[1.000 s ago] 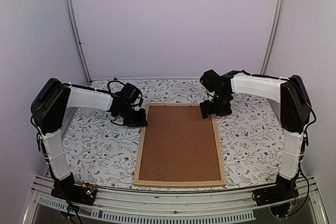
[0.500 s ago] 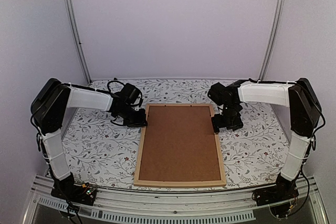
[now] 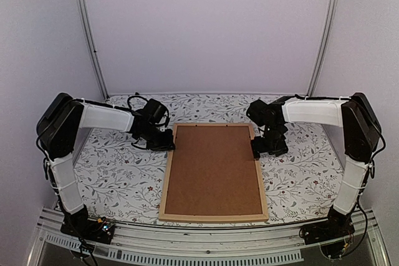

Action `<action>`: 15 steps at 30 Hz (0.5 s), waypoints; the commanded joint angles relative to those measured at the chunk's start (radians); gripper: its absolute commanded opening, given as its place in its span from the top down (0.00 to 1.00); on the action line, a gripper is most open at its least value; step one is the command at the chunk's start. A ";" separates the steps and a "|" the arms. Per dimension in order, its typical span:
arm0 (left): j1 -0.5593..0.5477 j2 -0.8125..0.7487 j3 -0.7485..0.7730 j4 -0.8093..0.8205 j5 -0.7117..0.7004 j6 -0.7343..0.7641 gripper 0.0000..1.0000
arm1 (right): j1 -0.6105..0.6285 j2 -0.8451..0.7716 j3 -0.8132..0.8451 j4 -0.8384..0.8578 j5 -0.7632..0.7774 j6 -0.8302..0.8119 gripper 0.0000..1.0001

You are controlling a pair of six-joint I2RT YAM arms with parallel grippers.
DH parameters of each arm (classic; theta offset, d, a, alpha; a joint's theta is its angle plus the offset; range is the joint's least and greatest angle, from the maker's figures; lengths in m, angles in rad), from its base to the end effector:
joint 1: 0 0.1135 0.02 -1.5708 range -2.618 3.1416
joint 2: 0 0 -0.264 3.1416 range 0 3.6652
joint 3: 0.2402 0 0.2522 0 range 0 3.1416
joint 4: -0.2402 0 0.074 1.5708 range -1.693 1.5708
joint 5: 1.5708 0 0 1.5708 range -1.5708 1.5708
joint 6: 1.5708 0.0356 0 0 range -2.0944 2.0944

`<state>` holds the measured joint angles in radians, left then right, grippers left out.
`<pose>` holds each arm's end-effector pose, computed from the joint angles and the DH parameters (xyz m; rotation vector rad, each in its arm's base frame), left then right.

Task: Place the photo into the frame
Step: Press the fastener onto the backboard.

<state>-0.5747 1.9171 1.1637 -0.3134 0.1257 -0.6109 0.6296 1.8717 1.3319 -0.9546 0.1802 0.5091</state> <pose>0.3183 -0.2115 0.1423 -0.0052 2.7428 -0.5377 0.2847 0.1995 0.1825 -0.1689 2.9710 -0.1651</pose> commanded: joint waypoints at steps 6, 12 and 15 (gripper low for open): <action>-0.023 0.034 -0.029 -0.007 0.011 0.033 1.00 | 0.019 0.033 -0.001 0.014 0.002 0.012 0.20; -0.024 0.031 -0.032 -0.006 0.011 0.034 1.00 | 0.032 0.059 0.010 0.014 0.000 0.013 0.20; -0.025 0.031 -0.034 -0.007 0.010 0.035 1.00 | 0.045 0.071 0.020 0.009 0.001 0.017 0.20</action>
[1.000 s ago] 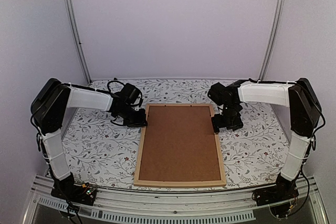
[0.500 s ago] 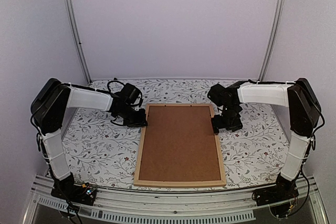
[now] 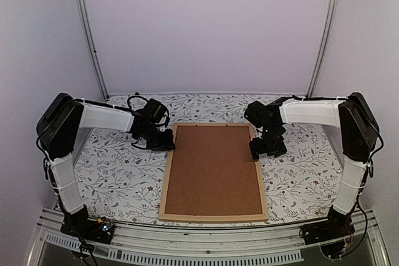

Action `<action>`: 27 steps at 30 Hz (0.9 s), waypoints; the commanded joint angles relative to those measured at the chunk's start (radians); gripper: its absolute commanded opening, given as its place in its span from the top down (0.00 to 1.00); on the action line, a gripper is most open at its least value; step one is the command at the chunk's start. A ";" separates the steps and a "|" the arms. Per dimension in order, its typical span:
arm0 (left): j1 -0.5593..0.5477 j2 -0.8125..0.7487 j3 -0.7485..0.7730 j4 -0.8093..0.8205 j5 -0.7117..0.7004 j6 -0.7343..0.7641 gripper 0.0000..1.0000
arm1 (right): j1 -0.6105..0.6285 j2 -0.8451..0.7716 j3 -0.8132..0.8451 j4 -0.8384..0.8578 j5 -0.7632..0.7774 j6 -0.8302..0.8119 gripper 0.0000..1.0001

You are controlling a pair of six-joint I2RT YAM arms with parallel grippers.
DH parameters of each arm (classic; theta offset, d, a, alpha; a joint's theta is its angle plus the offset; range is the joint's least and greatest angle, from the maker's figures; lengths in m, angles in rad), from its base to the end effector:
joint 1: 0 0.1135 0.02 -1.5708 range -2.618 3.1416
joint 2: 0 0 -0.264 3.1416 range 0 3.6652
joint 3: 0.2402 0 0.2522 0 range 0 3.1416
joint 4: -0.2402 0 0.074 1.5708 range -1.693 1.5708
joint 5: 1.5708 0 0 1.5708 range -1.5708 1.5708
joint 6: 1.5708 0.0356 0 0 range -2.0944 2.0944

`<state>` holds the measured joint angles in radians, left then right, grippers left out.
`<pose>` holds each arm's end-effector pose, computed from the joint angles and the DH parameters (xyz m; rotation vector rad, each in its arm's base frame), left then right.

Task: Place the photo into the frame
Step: Press the fastener onto the backboard.

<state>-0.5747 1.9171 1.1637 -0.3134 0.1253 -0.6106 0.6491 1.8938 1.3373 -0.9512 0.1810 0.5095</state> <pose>0.3183 -0.2114 0.1423 -0.0049 2.7427 -0.5371 0.2830 0.2067 0.1766 -0.1996 2.9781 -0.1751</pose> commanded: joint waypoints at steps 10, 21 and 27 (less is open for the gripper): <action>-0.044 0.030 -0.054 0.006 0.006 0.019 1.00 | 0.098 0.131 0.075 -0.030 0.026 0.059 0.21; -0.054 0.036 -0.056 0.009 -0.001 0.017 1.00 | 0.178 0.259 0.179 -0.065 0.037 0.087 0.21; -0.054 0.033 -0.054 0.003 -0.010 0.022 1.00 | 0.183 0.232 0.194 -0.057 0.047 0.088 0.20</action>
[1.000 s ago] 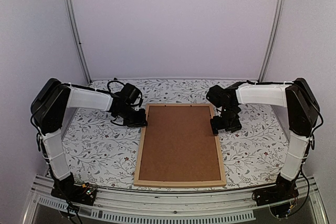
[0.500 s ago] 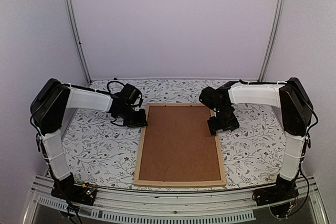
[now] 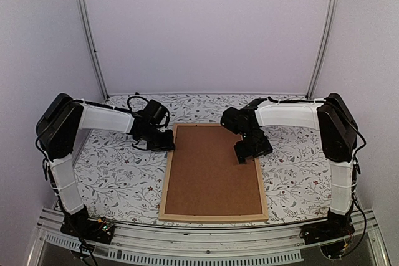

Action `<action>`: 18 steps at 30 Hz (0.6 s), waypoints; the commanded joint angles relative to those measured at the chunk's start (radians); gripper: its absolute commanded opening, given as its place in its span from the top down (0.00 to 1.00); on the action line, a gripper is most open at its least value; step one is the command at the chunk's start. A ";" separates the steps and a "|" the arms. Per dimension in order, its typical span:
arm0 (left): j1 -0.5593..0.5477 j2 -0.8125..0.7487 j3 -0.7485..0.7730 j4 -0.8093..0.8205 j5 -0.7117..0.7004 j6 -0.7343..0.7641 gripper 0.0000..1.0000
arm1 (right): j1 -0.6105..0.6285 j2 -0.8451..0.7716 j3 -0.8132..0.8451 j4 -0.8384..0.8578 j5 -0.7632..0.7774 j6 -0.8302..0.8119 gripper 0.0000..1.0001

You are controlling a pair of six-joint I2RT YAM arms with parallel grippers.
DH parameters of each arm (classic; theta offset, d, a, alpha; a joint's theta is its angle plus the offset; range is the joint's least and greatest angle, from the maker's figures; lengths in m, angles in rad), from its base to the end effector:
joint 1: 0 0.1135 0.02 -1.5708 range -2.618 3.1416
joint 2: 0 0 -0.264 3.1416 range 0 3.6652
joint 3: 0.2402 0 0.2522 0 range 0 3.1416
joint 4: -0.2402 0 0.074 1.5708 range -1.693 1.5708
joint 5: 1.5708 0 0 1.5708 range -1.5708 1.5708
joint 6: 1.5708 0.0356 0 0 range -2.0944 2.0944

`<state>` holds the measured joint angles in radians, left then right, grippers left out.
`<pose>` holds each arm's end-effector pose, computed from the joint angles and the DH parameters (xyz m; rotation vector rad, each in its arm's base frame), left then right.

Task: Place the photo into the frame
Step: Press the fastener onto the backboard.

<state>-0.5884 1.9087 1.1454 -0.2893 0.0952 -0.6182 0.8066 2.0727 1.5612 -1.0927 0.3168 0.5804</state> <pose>0.3144 -0.2138 0.1415 -0.0062 2.7217 -0.5160 0.2754 0.2713 0.1696 -0.3395 2.9193 -0.3924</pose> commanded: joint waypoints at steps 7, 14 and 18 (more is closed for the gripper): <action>-0.041 0.039 -0.029 -0.025 0.013 0.033 1.00 | 0.008 -0.121 -0.089 0.107 -0.151 0.009 0.20; -0.039 0.029 -0.028 -0.031 0.004 0.034 1.00 | 0.008 -0.259 -0.227 0.069 -0.207 0.043 0.20; -0.038 0.029 -0.026 -0.036 -0.005 0.036 1.00 | 0.008 -0.337 -0.316 0.050 -0.212 0.077 0.20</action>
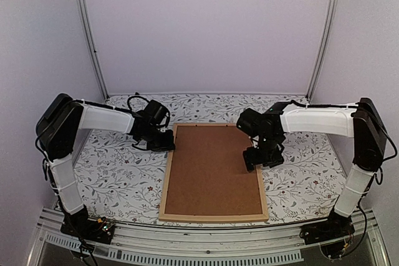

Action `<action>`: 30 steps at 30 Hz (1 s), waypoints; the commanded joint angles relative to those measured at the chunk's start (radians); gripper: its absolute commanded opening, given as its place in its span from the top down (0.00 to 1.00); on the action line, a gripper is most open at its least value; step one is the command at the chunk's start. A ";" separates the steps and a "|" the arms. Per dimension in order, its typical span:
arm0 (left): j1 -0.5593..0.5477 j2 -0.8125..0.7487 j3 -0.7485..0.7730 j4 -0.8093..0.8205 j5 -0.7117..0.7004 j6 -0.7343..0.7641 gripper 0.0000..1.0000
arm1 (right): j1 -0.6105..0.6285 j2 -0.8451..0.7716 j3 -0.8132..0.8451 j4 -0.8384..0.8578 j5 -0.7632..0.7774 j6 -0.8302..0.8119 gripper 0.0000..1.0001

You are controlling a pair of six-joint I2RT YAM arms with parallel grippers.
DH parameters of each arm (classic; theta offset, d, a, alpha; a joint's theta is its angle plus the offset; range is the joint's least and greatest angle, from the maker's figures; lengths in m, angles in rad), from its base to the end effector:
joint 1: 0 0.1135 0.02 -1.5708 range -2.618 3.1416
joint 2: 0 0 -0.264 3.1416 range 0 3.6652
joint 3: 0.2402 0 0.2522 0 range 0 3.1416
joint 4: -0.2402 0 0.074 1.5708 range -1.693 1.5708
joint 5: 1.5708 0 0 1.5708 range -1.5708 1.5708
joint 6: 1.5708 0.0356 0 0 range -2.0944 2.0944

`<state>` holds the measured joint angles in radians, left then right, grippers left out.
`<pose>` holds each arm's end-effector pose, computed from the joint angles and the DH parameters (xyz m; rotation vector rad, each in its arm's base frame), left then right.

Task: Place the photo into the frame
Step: Press the fastener onto the backboard.

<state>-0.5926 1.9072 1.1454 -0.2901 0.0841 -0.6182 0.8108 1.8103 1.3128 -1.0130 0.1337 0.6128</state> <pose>0.3136 -0.2148 0.1420 -0.0044 2.7176 -0.5045 0.2329 0.2382 0.1967 -0.2912 2.9931 -0.0932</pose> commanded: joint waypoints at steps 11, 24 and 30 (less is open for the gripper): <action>-0.032 0.031 -0.028 -0.034 -0.003 0.035 1.00 | 0.031 -0.188 -0.238 -0.015 -0.090 0.100 0.21; -0.032 0.033 -0.033 -0.033 -0.004 0.034 1.00 | 0.041 -0.156 -0.264 -0.003 -0.077 0.105 0.21; -0.032 0.033 -0.035 -0.033 -0.003 0.035 1.00 | 0.062 -0.127 -0.253 0.000 -0.082 0.107 0.21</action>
<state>-0.5957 1.9068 1.1454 -0.2905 0.0738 -0.6182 0.8532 1.6588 1.0504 -1.0241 0.0551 0.7044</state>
